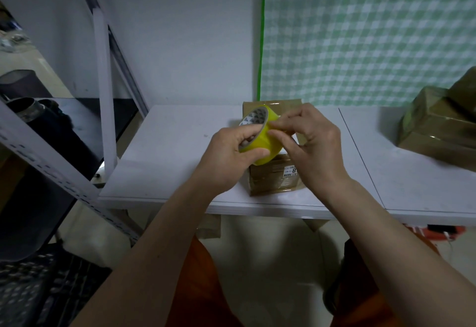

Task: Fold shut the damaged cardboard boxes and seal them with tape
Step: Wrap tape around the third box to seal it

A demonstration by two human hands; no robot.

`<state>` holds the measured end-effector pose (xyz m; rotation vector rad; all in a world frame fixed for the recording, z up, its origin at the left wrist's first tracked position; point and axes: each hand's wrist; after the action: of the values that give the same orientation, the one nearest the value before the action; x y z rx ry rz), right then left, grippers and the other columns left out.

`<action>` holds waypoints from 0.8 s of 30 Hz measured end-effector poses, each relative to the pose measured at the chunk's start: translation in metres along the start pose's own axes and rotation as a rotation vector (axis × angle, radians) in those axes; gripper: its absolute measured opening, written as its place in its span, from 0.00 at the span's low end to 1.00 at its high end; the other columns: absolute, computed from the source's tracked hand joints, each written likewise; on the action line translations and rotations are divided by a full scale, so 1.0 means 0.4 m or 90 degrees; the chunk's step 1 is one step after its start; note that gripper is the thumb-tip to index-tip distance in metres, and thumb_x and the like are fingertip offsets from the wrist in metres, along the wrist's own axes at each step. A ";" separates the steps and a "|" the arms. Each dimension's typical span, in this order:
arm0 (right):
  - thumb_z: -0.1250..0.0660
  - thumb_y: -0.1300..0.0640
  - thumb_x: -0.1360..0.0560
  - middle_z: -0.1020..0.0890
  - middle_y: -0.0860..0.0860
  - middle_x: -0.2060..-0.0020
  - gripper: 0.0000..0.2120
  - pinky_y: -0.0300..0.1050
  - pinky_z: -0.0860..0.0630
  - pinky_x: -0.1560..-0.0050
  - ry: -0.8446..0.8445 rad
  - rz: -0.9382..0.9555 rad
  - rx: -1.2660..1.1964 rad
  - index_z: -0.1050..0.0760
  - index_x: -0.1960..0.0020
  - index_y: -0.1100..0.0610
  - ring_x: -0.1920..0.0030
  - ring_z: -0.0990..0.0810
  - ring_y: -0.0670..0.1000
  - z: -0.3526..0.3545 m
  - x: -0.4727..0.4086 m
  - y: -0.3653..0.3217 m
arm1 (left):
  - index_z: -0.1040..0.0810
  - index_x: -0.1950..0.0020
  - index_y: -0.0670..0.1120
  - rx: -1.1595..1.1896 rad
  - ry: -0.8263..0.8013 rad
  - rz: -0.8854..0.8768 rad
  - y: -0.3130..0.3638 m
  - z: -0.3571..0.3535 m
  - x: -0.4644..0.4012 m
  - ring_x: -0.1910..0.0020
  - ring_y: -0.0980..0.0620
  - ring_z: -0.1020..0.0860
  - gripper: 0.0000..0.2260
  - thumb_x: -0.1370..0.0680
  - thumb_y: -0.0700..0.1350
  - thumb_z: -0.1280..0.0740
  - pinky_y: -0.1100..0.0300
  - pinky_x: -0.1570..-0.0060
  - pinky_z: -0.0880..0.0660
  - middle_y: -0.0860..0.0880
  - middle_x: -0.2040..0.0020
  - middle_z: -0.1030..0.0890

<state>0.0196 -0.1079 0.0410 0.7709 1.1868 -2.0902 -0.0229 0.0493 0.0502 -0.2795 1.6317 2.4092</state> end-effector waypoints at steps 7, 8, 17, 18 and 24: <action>0.32 0.60 0.27 0.22 0.55 0.63 0.05 0.45 0.28 0.62 -0.098 0.061 0.060 0.20 0.58 0.61 0.64 0.25 0.52 0.008 -0.025 0.011 | 0.17 0.47 0.50 -0.105 0.005 -0.001 -0.012 0.001 0.003 0.60 0.63 0.24 0.14 0.32 0.41 0.30 0.67 0.56 0.27 0.53 0.59 0.18; 0.35 0.58 0.26 0.23 0.56 0.63 0.08 0.44 0.29 0.61 -0.123 0.089 0.075 0.21 0.57 0.62 0.63 0.25 0.52 0.011 -0.028 0.012 | 0.17 0.48 0.49 -0.118 0.000 -0.003 -0.012 0.003 0.003 0.60 0.61 0.24 0.13 0.32 0.42 0.30 0.65 0.56 0.27 0.51 0.59 0.18; 0.34 0.59 0.27 0.25 0.50 0.60 0.05 0.35 0.29 0.60 -0.142 0.040 -0.002 0.23 0.55 0.61 0.62 0.29 0.43 0.021 -0.030 0.008 | 0.18 0.48 0.50 -0.017 -0.025 -0.001 0.010 0.010 0.004 0.61 0.58 0.25 0.14 0.28 0.33 0.29 0.65 0.57 0.26 0.44 0.59 0.18; 0.32 0.61 0.28 0.23 0.51 0.60 0.04 0.34 0.28 0.59 -0.091 0.006 -0.023 0.21 0.54 0.60 0.62 0.27 0.43 0.017 -0.024 0.004 | 0.19 0.48 0.51 0.007 -0.014 -0.004 0.013 0.006 0.003 0.61 0.57 0.24 0.16 0.28 0.32 0.30 0.64 0.56 0.26 0.41 0.58 0.18; 0.27 0.64 0.31 0.23 0.46 0.61 0.11 0.40 0.25 0.56 0.016 -0.185 -0.152 0.18 0.58 0.48 0.58 0.24 0.42 -0.006 0.004 -0.015 | 0.20 0.48 0.56 0.067 0.045 0.003 -0.001 -0.031 0.009 0.58 0.54 0.21 0.17 0.30 0.36 0.29 0.57 0.52 0.22 0.41 0.56 0.17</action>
<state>0.0144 -0.1038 0.0419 0.5415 1.6073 -2.1150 -0.0259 0.0381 0.0444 -0.3461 1.7845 2.3318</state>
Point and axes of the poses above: each hand's wrist, its own x-axis away from the middle knuckle, its own z-axis out of the back of the hand, y = z × x
